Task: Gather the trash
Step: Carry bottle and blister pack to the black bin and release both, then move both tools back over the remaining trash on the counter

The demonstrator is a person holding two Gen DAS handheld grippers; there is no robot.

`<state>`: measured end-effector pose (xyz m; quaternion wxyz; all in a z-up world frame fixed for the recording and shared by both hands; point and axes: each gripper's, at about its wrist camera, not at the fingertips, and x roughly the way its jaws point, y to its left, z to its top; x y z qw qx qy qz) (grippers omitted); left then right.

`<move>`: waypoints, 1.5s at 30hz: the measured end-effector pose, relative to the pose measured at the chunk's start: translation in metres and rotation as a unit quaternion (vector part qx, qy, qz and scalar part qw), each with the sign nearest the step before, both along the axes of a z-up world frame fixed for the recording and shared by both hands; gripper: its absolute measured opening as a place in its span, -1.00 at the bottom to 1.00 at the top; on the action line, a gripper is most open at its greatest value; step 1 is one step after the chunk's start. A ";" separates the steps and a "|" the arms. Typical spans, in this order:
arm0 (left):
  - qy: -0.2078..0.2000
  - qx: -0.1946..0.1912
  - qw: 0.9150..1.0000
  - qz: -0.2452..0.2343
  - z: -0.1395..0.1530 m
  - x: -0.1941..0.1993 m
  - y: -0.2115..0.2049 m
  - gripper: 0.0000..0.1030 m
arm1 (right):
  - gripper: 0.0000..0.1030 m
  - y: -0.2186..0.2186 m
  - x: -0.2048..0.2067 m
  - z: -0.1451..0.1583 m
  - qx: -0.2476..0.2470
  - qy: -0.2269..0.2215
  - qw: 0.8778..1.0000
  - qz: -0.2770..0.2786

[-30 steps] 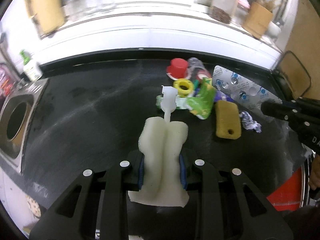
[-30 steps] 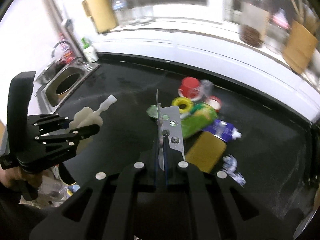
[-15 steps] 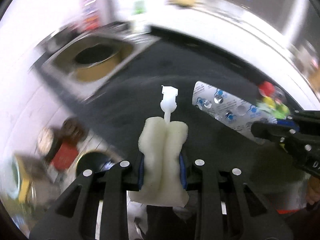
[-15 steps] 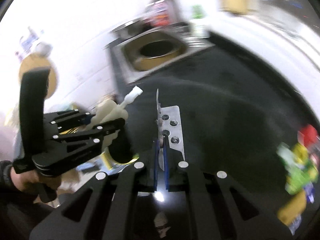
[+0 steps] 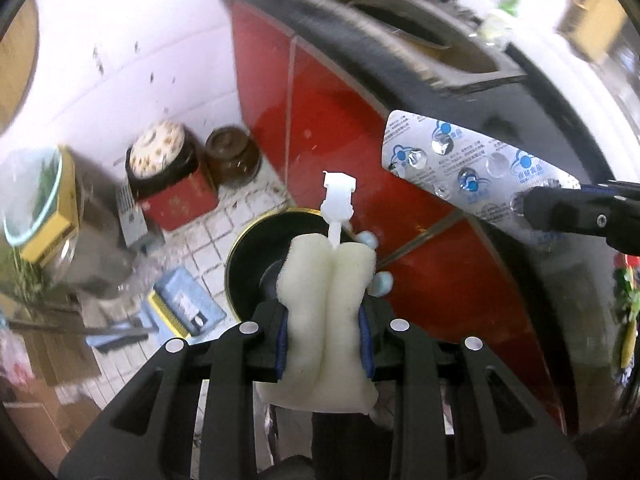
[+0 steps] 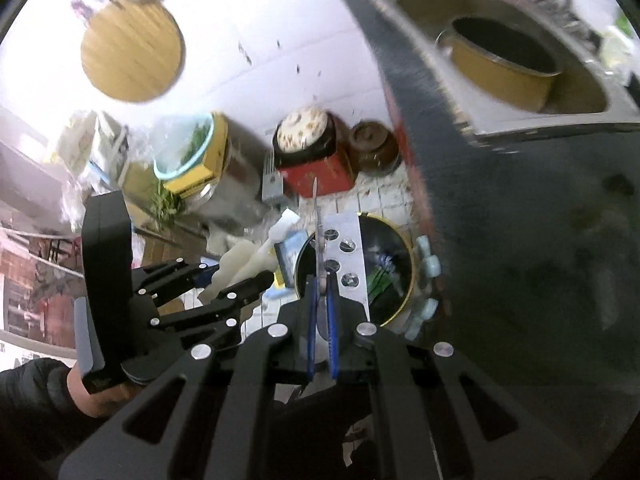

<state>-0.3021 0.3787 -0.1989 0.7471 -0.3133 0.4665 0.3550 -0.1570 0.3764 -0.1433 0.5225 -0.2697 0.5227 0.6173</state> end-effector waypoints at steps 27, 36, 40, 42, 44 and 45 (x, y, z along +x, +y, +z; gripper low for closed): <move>0.000 0.007 1.000 0.000 -0.011 -0.003 0.025 0.79 | 0.75 0.013 0.013 0.008 -0.007 -0.015 1.000 -0.007; -0.044 0.069 0.985 -0.154 0.063 0.112 -0.043 0.85 | 0.79 -0.131 0.101 0.086 0.044 -0.100 0.982 -0.153; -0.076 0.081 0.960 -0.255 0.095 0.181 -0.100 0.85 | 0.79 -0.227 0.144 0.114 0.051 -0.137 0.954 -0.262; -0.092 0.087 0.942 -0.309 0.108 0.213 -0.138 0.85 | 0.79 -0.278 0.161 0.123 0.050 -0.150 0.935 -0.319; -0.107 0.088 0.921 -0.365 0.123 0.245 -0.182 0.85 | 0.79 -0.330 0.175 0.129 0.044 -0.163 0.912 -0.373; -0.110 0.083 0.910 -0.391 0.131 0.263 -0.207 0.85 | 0.79 -0.358 0.181 0.132 0.041 -0.167 0.899 -0.402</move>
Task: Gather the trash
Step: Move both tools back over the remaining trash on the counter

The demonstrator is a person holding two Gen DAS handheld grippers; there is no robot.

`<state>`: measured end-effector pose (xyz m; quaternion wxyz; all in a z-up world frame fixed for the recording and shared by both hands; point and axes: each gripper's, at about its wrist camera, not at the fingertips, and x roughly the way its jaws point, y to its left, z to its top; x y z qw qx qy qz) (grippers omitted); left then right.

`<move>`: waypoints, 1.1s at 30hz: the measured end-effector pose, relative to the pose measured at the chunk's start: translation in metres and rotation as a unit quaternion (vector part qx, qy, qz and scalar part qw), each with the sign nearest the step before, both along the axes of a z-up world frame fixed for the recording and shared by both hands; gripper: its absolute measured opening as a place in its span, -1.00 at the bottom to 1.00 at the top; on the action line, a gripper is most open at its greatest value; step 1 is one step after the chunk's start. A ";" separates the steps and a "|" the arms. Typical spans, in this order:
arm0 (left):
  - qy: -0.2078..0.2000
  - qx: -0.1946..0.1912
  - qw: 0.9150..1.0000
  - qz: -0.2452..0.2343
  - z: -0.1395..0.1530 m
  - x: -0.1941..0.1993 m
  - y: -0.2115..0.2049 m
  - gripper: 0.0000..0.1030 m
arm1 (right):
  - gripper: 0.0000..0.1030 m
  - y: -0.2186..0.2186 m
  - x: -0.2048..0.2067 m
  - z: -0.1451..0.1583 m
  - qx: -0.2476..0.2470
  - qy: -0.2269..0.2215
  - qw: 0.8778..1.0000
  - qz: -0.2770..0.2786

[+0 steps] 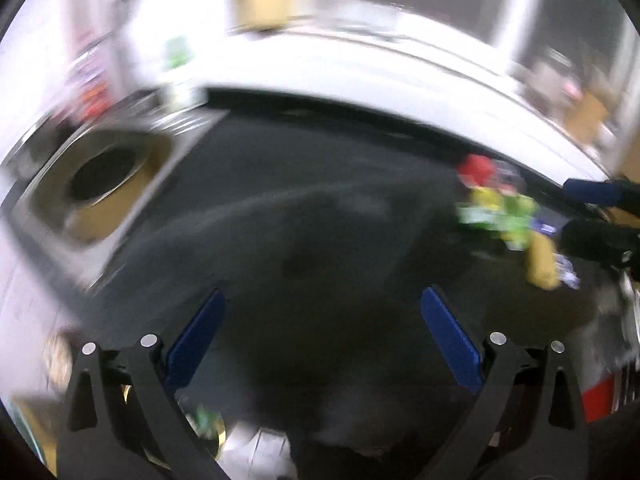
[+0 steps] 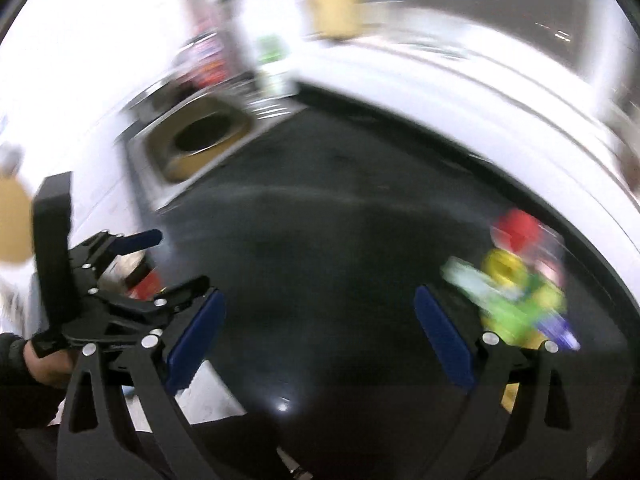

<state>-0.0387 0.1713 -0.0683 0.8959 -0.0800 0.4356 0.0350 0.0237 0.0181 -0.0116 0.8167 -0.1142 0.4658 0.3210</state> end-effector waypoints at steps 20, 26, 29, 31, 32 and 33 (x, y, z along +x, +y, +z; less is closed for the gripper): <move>-0.004 0.026 0.970 -0.243 0.032 0.068 -0.224 0.85 | 0.79 -0.269 -0.019 -0.007 0.011 -0.001 0.968 -0.251; -0.001 0.021 0.968 -0.248 0.024 0.085 -0.227 0.85 | 0.79 -0.273 -0.010 -0.019 0.010 0.010 0.969 -0.245; 0.006 0.029 0.967 -0.254 0.011 0.100 -0.232 0.85 | 0.79 -0.276 -0.003 -0.033 0.010 0.017 0.971 -0.239; 0.007 0.036 0.964 -0.262 0.001 0.111 -0.237 0.85 | 0.79 -0.278 0.003 -0.047 0.000 0.022 0.972 -0.234; 0.008 0.040 0.963 -0.266 -0.004 0.116 -0.239 0.85 | 0.79 -0.279 0.006 -0.053 -0.004 0.024 0.972 -0.232; 0.009 0.044 0.961 -0.272 -0.012 0.124 -0.243 0.85 | 0.79 -0.280 0.010 -0.062 -0.012 0.026 0.973 -0.229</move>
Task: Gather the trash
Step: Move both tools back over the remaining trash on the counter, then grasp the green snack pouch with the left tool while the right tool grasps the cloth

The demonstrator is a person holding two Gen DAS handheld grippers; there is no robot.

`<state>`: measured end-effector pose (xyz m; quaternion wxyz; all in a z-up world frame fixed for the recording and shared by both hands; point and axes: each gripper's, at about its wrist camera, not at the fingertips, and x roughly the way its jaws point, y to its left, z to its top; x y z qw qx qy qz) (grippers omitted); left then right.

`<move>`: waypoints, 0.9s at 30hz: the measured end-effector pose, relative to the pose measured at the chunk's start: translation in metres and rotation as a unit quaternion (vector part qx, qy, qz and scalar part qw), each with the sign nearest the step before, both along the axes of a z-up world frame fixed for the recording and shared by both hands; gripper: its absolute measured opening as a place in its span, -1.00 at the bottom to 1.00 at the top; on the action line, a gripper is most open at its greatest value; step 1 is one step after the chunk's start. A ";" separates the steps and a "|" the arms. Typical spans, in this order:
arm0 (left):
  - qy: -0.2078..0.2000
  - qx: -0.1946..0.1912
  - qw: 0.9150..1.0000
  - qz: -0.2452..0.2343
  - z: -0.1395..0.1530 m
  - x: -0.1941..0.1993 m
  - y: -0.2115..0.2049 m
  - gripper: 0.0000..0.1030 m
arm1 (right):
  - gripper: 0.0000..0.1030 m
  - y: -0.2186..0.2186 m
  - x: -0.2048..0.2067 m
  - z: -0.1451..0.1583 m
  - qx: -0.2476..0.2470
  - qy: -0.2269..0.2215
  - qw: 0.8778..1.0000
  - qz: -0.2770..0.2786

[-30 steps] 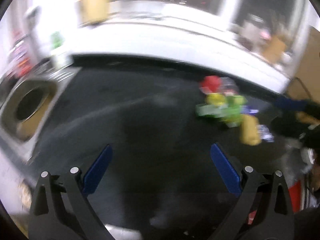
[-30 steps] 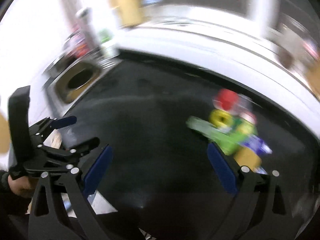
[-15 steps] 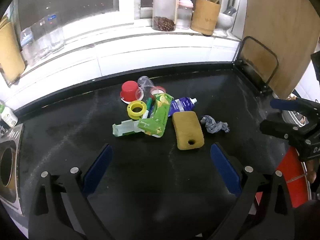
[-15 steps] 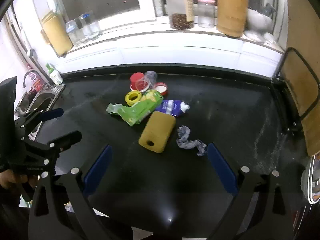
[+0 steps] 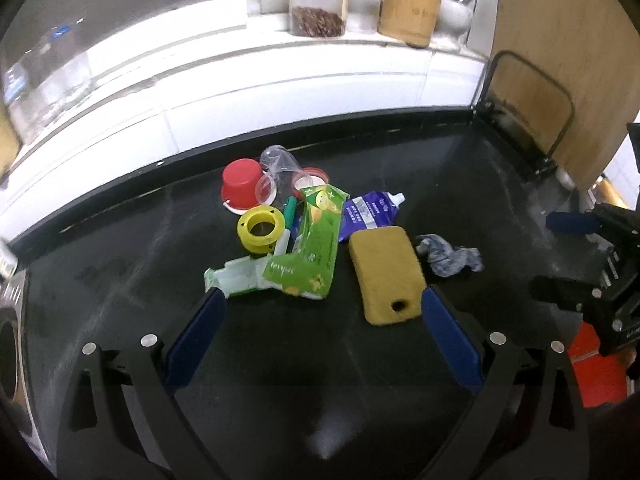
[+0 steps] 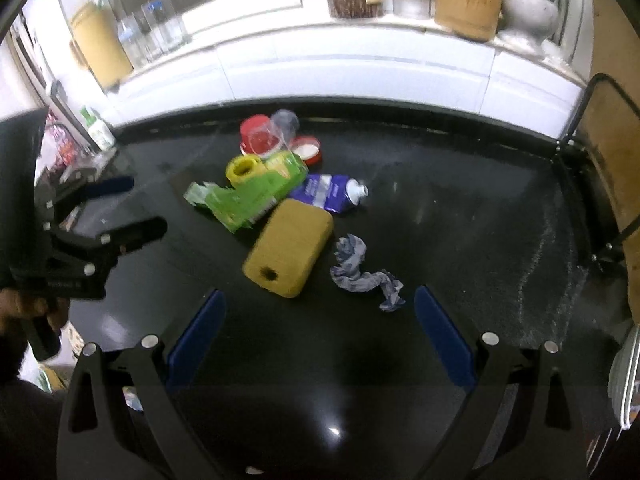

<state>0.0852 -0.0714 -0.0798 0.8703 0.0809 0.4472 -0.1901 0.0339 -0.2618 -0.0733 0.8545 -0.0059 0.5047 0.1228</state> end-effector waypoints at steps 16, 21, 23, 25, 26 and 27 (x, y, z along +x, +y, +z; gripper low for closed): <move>0.039 0.051 0.995 -0.079 -0.086 0.092 -0.048 0.57 | 0.56 -0.020 0.068 -0.107 -0.020 0.086 0.995 0.038; 0.041 0.037 0.994 -0.094 -0.094 0.100 -0.052 0.36 | 0.24 -0.017 0.079 -0.119 -0.021 0.093 0.994 0.055; 0.045 0.029 0.993 -0.105 -0.094 0.100 -0.054 0.18 | 0.11 -0.015 0.081 -0.119 -0.019 0.091 0.993 0.066; 0.047 0.020 0.992 -0.112 -0.093 0.099 -0.054 0.02 | -0.14 -0.014 0.082 -0.118 -0.017 0.089 0.993 0.074; 0.048 0.015 0.992 -0.115 -0.092 0.098 -0.053 -0.09 | -0.22 -0.014 0.083 -0.118 -0.011 0.092 0.993 0.077; 0.051 0.009 0.992 -0.115 -0.092 0.098 -0.051 -0.24 | -0.30 -0.013 0.083 -0.116 -0.010 0.092 0.993 0.079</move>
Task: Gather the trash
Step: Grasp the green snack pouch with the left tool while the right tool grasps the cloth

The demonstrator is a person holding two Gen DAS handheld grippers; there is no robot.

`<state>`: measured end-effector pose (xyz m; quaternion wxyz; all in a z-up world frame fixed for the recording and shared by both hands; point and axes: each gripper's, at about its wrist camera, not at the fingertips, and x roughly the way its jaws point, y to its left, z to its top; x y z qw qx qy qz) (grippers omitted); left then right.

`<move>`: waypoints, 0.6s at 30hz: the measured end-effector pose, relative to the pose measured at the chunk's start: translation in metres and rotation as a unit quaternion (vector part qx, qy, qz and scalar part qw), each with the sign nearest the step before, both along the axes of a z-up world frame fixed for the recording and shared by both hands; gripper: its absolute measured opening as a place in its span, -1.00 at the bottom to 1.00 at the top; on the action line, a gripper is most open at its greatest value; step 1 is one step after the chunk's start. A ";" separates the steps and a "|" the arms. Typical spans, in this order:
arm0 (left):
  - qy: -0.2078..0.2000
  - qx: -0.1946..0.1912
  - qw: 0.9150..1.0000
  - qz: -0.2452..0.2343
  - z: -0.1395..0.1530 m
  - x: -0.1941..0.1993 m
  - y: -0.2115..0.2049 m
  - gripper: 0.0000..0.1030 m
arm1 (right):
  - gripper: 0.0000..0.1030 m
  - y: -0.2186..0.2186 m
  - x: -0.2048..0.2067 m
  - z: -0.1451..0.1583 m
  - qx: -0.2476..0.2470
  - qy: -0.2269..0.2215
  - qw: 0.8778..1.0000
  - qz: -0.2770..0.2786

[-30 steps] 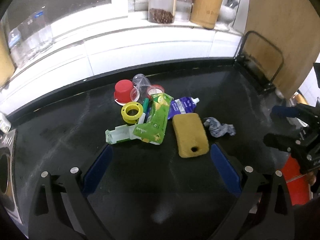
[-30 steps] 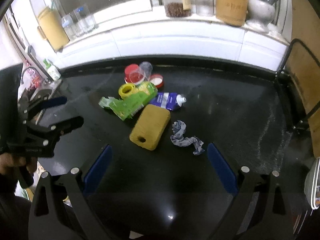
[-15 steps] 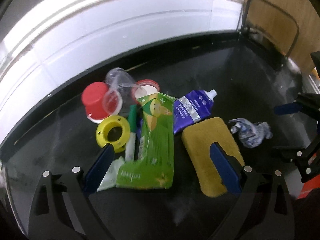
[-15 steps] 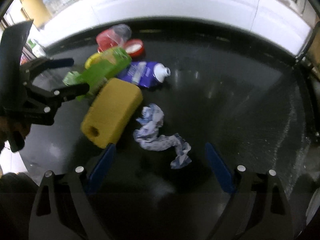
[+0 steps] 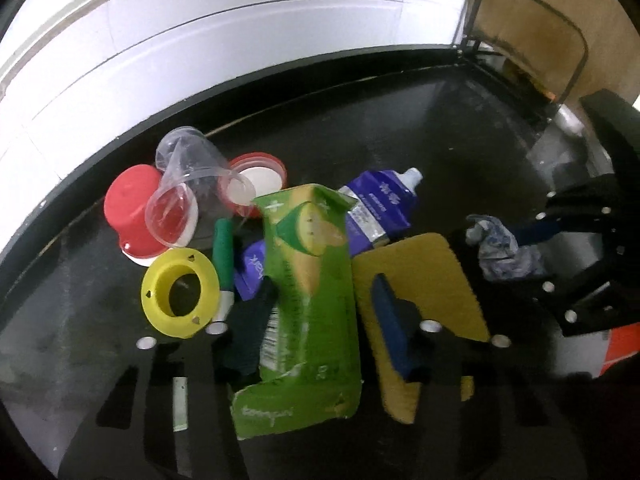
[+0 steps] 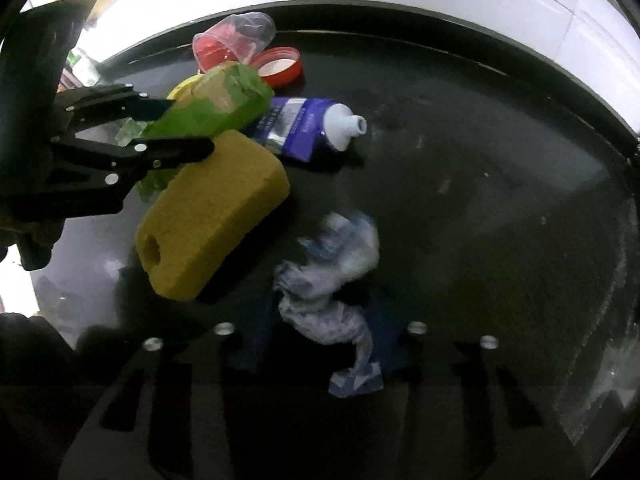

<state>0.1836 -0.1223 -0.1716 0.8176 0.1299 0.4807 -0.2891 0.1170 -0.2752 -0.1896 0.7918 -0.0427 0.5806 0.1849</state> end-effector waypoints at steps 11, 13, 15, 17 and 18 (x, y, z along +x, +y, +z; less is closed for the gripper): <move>-0.011 -0.030 0.999 0.024 0.045 -0.017 0.010 -0.46 | -0.49 -0.004 -0.003 0.037 0.020 -0.034 0.999 -0.027; -0.015 -0.038 0.999 0.037 0.057 -0.022 0.013 -0.46 | -0.49 -0.004 -0.007 0.048 0.022 -0.043 0.998 -0.033; -0.022 -0.036 0.998 0.049 0.069 -0.029 0.018 -0.46 | -0.49 -0.003 -0.010 0.058 0.024 -0.052 0.998 -0.038; -0.029 -0.030 0.997 0.062 0.079 -0.040 0.021 -0.46 | -0.49 -0.001 -0.013 0.064 0.024 -0.059 0.997 -0.041; -0.028 -0.029 0.997 0.069 0.082 -0.045 0.023 -0.46 | -0.49 0.001 -0.016 0.068 0.023 -0.063 0.997 -0.042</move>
